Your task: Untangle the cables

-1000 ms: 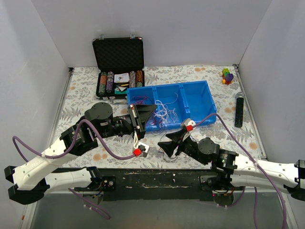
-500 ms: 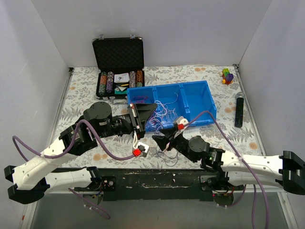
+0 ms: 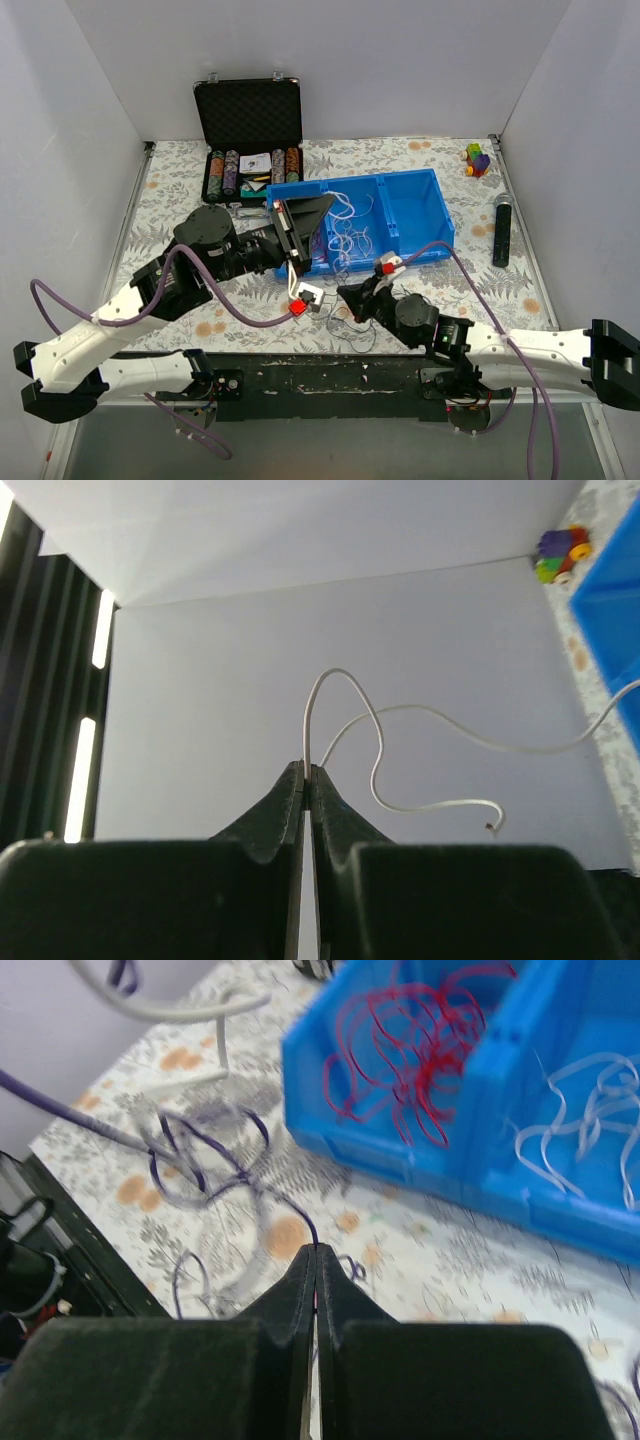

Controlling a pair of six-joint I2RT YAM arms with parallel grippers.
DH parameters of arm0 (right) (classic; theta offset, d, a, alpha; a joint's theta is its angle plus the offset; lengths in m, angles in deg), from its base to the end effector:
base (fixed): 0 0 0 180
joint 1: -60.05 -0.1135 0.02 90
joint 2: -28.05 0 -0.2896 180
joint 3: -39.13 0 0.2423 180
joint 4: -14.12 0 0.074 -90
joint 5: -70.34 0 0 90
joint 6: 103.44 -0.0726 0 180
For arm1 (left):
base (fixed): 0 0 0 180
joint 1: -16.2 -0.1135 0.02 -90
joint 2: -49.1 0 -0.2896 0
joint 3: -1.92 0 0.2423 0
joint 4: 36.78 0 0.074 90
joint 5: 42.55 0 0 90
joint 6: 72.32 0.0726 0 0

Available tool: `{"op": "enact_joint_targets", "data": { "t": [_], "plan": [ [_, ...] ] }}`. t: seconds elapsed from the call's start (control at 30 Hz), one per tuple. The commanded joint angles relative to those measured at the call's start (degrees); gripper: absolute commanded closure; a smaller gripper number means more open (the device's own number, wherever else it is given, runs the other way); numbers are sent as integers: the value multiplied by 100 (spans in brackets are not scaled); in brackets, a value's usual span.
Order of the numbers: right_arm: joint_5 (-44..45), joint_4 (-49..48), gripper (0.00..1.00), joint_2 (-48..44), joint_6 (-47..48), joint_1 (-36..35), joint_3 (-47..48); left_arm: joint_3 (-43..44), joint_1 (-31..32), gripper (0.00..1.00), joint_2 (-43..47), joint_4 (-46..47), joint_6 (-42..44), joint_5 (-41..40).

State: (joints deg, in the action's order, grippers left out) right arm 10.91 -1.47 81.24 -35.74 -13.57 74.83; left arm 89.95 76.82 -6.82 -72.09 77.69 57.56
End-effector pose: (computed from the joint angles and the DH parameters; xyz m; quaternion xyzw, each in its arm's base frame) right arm 0.0958 0.1949 0.2680 -0.1350 0.7043 0.3712 0.5898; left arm 0.0910 -0.1877 0.4740 0.6587 0.3058 -0.0677 0.6841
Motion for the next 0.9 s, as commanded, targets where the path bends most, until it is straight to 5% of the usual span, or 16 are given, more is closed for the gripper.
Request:
{"op": "enact_joint_targets", "data": {
  "t": [0.0,0.37,0.73,0.87],
  "plan": [
    [423,663,99,-580,-940,-3,-667,557,29,100,-208,892,336,-623],
    [722,2368,99,-1548,-2550,-12,-1548,2288,20,100,-1552,2062,1320,-756],
    [696,2932,99,-1610,-3359,-29,-1785,6189,-120,100,-4021,2599,2225,-748],
    [644,2958,99,-1619,-3500,-38,-1899,6859,-577,100,-4506,2660,2488,-177]
  ]
}}
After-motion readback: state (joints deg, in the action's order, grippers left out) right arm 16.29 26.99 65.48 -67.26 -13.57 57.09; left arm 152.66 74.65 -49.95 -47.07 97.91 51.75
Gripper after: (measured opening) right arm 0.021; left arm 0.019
